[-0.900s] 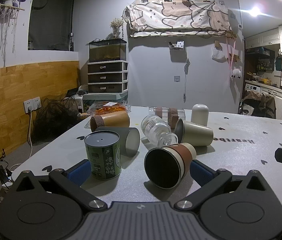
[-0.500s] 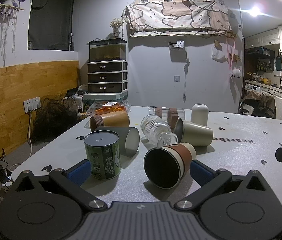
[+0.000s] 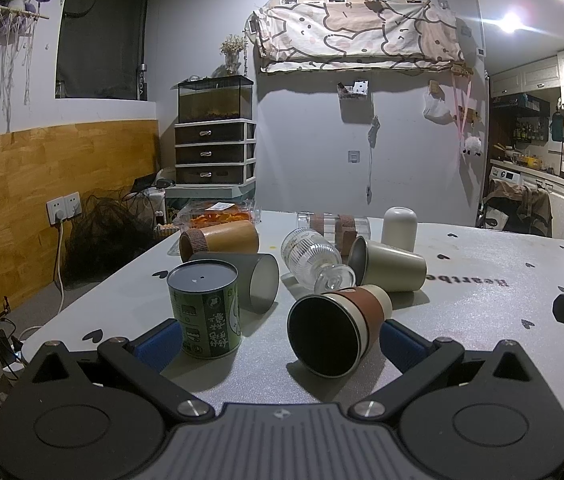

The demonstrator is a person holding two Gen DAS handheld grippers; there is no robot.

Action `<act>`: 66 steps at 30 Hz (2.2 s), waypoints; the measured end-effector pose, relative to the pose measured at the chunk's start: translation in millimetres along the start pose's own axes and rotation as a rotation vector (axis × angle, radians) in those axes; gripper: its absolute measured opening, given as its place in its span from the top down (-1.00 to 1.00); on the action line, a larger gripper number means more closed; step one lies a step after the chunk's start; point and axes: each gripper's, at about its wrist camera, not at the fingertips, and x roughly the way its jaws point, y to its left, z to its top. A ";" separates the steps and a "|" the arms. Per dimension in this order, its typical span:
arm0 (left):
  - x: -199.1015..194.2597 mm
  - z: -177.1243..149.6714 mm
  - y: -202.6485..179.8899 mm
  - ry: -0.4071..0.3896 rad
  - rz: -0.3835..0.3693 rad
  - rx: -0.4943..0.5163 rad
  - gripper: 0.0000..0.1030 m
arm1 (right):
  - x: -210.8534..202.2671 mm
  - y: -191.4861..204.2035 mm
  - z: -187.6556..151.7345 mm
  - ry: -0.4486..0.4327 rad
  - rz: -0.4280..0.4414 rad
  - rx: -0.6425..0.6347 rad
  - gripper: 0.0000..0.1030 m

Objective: Flip cup upright

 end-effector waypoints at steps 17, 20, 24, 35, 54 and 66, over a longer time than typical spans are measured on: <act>1.1 -0.7 2.5 0.002 -0.001 0.001 -1.00 | 6.8 -1.8 -6.0 -0.001 0.000 0.002 -1.00; 4.0 -1.3 -0.7 0.000 -0.009 0.006 -1.00 | 6.7 -1.8 -5.9 0.000 0.000 0.003 -1.00; 12.3 -7.5 0.7 -0.005 -0.036 0.010 -1.00 | -2.1 -13.6 -6.7 -0.006 0.004 0.012 -1.00; 47.5 13.5 -11.3 0.008 -0.182 0.221 -1.00 | -7.9 -19.1 -6.8 -0.010 0.011 0.036 -1.00; 176.2 32.4 -85.5 0.423 -0.257 0.761 -0.79 | -7.2 -40.7 -14.5 -0.007 0.011 0.104 -1.00; 176.3 25.8 -70.8 0.450 -0.235 0.725 -0.52 | -2.1 -46.5 -19.5 0.003 0.021 0.128 -1.00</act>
